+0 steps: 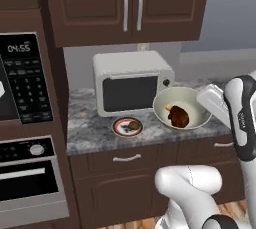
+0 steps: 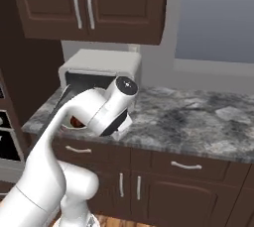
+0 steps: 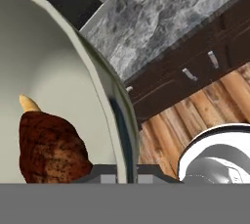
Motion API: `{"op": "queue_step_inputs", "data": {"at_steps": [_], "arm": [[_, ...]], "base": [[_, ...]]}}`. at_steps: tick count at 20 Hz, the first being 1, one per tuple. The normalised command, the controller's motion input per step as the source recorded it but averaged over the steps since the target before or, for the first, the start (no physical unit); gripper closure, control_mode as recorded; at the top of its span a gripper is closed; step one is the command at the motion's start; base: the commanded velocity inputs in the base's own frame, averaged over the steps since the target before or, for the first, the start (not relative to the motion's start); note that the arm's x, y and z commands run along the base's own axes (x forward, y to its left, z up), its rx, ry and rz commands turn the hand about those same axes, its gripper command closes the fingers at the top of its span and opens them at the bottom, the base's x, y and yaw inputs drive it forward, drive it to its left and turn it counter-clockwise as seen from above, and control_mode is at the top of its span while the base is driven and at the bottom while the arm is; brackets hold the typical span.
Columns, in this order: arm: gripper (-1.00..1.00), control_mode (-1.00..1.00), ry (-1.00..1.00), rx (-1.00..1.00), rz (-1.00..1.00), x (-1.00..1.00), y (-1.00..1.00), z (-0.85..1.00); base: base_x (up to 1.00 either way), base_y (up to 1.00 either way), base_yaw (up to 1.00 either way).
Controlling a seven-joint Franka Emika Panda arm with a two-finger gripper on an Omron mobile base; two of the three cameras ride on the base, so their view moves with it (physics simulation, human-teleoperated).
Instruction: Remove the kiwi from the bowl and place it on the small plate. Then place the bowl with only the steak in the microwave, close the door, and press the start button to microwave the steak.
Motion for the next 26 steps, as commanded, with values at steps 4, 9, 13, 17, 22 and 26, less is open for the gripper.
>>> {"op": "queue_step_inputs", "data": {"at_steps": [4,9,13,17,22,26], "arm": [[1.0,1.0,0.0,0.0,0.0,0.0,0.0,0.0],[1.0,1.0,0.0,0.0,0.0,0.0,0.0,0.0],[1.0,1.0,0.0,0.0,0.0,0.0,0.0,0.0],[1.0,1.0,0.0,0.0,0.0,0.0,0.0,0.0],[1.0,1.0,0.0,0.0,0.0,0.0,0.0,0.0],[1.0,1.0,0.0,0.0,0.0,0.0,0.0,0.0]], "base": [[-0.84,1.0,0.0],[-0.4,1.0,0.0],[0.0,1.0,-0.04],[0.0,1.0,-0.04],[0.27,0.76,-0.03],[0.33,0.41,0.0]]}}
